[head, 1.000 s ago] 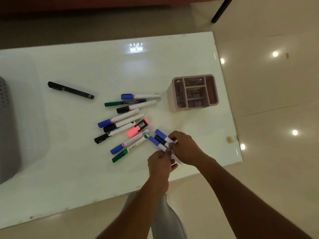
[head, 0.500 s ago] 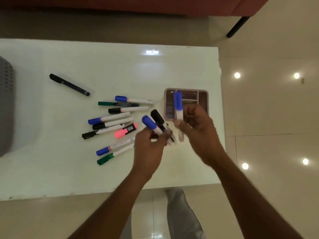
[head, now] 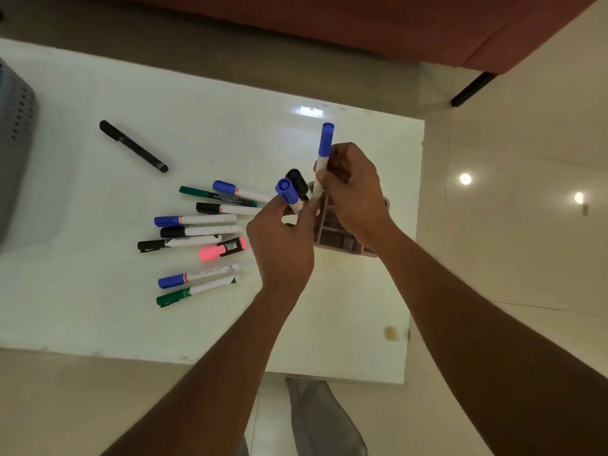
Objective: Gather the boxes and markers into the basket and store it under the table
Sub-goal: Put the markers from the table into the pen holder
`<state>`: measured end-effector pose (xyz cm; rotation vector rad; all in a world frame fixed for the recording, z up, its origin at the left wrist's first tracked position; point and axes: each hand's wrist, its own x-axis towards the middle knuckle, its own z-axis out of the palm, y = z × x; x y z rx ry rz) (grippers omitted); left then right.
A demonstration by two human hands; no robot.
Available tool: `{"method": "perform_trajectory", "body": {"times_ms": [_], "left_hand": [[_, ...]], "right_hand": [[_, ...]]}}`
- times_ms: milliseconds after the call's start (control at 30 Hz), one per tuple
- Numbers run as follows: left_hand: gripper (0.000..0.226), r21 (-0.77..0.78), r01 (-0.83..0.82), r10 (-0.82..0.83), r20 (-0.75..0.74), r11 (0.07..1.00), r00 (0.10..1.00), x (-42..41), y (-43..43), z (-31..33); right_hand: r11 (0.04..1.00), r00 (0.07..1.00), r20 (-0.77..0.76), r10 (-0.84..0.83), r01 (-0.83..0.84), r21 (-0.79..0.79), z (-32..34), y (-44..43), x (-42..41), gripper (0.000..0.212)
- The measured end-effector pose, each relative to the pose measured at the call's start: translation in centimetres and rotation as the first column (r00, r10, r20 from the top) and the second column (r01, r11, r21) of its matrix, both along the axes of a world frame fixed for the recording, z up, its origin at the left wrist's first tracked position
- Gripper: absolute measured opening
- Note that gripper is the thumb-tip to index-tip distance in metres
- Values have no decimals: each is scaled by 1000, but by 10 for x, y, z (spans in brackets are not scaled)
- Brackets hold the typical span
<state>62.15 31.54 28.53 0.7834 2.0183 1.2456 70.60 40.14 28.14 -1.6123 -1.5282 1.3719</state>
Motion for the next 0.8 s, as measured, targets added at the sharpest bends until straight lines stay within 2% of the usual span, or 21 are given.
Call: {"method": "perform_trajectory", "body": {"times_ms": [167, 300, 500, 667, 800], "left_hand": [[18, 29, 49, -47, -81, 998, 996, 5, 9, -1], [25, -17, 68, -69, -92, 998, 993, 5, 16, -10], [23, -76, 151, -160, -142, 986, 977, 4, 19, -24], [23, -73, 163, -173, -167, 984, 971, 4, 20, -26], [17, -49, 159, -165, -163, 986, 973, 5, 15, -25]], "right_hand": [[996, 990, 116, 76, -81, 43, -5, -1, 8, 26], [992, 989, 119, 92, -102, 77, -6, -6, 16, 29], [983, 984, 103, 148, -157, 94, -9, -17, 30, 39], [982, 981, 103, 165, -173, 72, -6, -24, 30, 47], [979, 979, 130, 156, -171, 114, -4, -21, 31, 52]]}}
